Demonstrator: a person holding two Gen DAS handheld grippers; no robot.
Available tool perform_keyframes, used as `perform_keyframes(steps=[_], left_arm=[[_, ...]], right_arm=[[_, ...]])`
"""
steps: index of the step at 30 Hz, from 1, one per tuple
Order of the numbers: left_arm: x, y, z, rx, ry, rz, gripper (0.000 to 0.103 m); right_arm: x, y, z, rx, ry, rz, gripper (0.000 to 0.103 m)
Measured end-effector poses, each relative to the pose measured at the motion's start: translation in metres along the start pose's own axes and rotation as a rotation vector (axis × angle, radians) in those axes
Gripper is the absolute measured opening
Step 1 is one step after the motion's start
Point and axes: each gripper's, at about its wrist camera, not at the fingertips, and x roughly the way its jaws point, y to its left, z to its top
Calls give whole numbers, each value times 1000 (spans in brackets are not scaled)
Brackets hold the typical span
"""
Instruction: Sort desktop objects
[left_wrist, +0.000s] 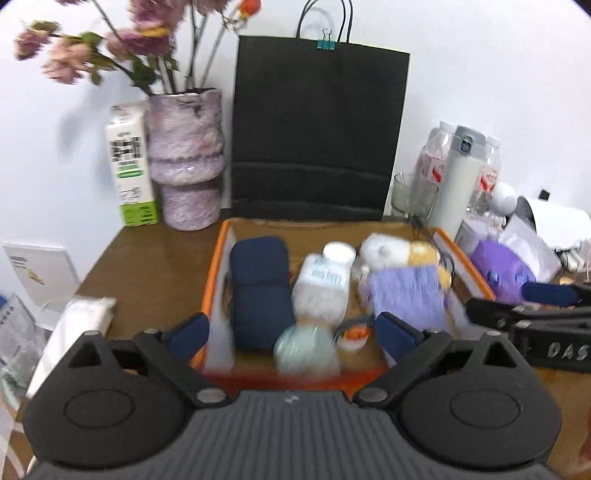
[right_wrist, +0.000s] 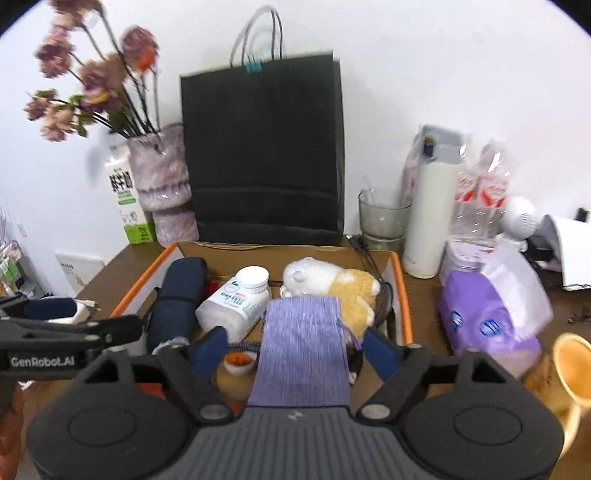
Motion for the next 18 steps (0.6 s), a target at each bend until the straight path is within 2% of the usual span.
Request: perform_keyframes(steps=[3,6,8,14,18], left_arm=[[-24,1,-33,17,-34,0,103],[-40,-1,-58,41,-28,30,103],[-53,-2,-73,40,-39,24,103],[-90,-3,-125,-12,-47,-8,103],[-112,-1,-167,-21,-70,-14,103]], right_arm=[[-24,7,-35,-10,-12,11,82],[-41,13,-63,-11,-14,-2,82],[-53,16,-80,-4,-17,-8,82],[-92,23,-133,44,-34,-13,83],[-119,30,-170,15,-87,-46,86]])
